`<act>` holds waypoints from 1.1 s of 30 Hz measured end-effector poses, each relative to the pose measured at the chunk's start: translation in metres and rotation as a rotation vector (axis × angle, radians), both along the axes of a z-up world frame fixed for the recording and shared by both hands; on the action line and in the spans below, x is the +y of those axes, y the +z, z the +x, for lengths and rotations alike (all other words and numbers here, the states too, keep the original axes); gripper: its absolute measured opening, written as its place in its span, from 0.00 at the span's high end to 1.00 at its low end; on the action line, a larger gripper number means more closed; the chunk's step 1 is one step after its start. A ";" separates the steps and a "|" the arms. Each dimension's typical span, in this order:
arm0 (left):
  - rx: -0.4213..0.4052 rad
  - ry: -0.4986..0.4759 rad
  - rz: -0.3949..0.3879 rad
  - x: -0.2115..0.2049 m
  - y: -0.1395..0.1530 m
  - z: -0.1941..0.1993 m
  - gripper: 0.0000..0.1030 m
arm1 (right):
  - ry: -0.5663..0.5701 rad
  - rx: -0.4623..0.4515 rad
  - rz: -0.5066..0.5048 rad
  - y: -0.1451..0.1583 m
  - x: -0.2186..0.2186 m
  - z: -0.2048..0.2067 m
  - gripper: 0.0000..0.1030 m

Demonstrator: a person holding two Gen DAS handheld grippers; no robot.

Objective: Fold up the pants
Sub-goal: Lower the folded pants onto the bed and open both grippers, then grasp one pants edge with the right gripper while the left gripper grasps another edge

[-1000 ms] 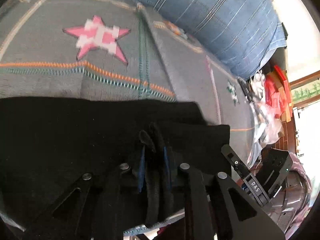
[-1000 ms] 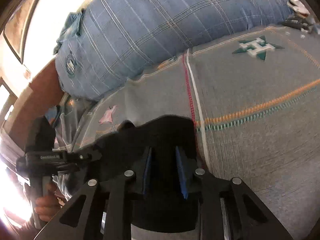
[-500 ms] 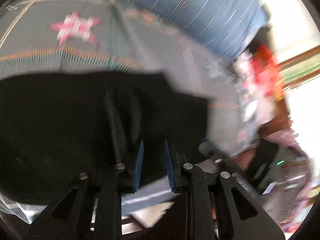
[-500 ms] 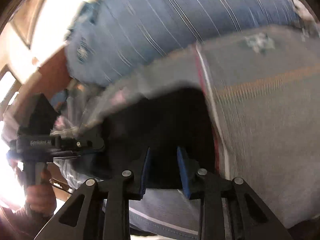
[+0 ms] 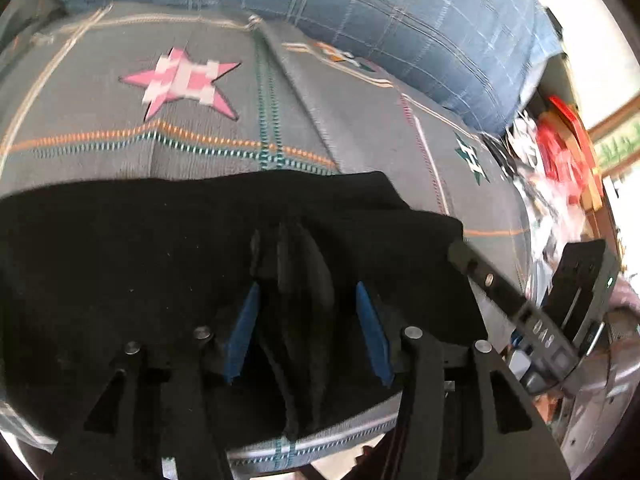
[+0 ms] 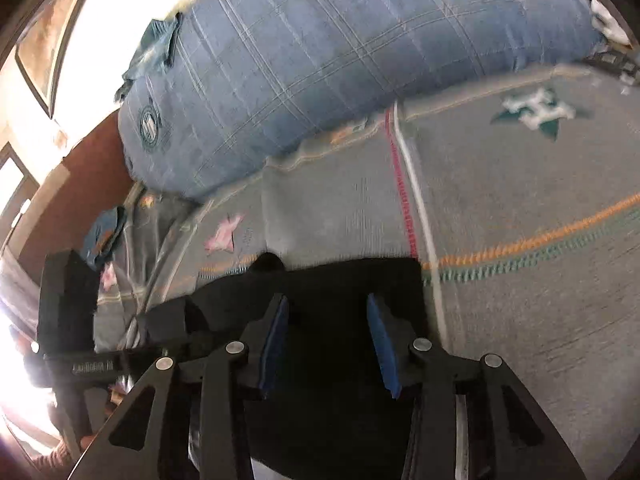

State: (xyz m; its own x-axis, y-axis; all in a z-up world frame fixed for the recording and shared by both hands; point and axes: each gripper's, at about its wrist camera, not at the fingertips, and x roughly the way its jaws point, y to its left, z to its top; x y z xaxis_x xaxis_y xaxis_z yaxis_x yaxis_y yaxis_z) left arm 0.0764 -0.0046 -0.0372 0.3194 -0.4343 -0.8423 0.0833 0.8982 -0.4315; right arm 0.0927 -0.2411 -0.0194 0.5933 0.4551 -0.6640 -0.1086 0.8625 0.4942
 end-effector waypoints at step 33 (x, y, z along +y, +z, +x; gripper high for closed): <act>0.054 0.136 -0.315 0.227 0.007 0.000 0.34 | 0.623 -0.437 -0.743 -0.027 0.337 -0.118 0.64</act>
